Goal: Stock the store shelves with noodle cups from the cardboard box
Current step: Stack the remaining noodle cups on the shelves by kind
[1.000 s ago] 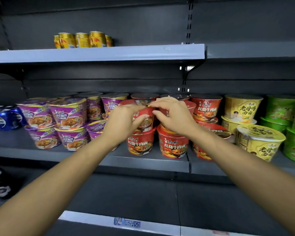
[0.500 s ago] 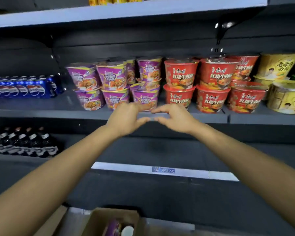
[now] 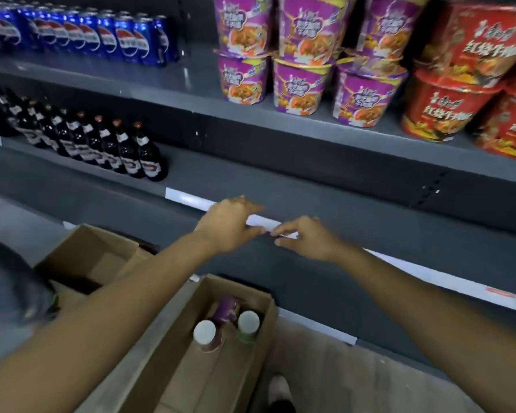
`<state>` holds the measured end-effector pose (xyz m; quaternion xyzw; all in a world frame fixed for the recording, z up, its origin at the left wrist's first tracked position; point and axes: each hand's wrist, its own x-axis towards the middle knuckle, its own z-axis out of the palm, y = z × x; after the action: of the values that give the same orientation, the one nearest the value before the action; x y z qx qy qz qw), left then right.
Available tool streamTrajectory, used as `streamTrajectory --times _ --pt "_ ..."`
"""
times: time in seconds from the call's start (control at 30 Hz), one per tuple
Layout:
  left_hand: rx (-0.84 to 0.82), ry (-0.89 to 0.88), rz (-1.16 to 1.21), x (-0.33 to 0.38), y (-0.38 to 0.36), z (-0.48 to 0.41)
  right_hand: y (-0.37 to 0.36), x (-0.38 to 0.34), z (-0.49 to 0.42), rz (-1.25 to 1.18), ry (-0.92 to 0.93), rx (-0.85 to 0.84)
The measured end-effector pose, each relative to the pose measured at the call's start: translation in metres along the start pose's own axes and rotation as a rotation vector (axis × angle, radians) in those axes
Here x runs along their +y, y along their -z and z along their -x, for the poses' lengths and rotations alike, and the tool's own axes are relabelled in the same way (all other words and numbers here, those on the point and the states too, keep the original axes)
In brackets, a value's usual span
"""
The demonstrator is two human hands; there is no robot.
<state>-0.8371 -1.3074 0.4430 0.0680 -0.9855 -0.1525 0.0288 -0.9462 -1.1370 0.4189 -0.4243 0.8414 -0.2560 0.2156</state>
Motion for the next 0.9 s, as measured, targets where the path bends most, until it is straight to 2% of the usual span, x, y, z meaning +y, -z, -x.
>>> streamTrajectory --times 0.2,0.43,0.57,0.77,0.9 --pt "-0.221 0.260 0.035 -0.077 -0.080 0.013 -0.079 0.040 -0.058 -0.059 -0.099 -0.209" --pt "-0.319 0.437 0.061 -0.161 -0.198 0.005 -0.186 0.109 -0.125 0.011 -0.124 -0.282" --pt "-0.429 0.536 0.096 -0.210 -0.294 0.008 -0.274 0.161 -0.163 0.004 -0.205 -0.340" --pt "-0.512 0.674 0.011 -0.284 -0.444 0.024 -0.427 0.226 -0.209 -0.091 -0.241 -0.434" --pt "-0.565 0.684 0.012 -0.330 -0.540 0.040 -0.525 0.270 -0.231 -0.094 -0.301 -0.473"
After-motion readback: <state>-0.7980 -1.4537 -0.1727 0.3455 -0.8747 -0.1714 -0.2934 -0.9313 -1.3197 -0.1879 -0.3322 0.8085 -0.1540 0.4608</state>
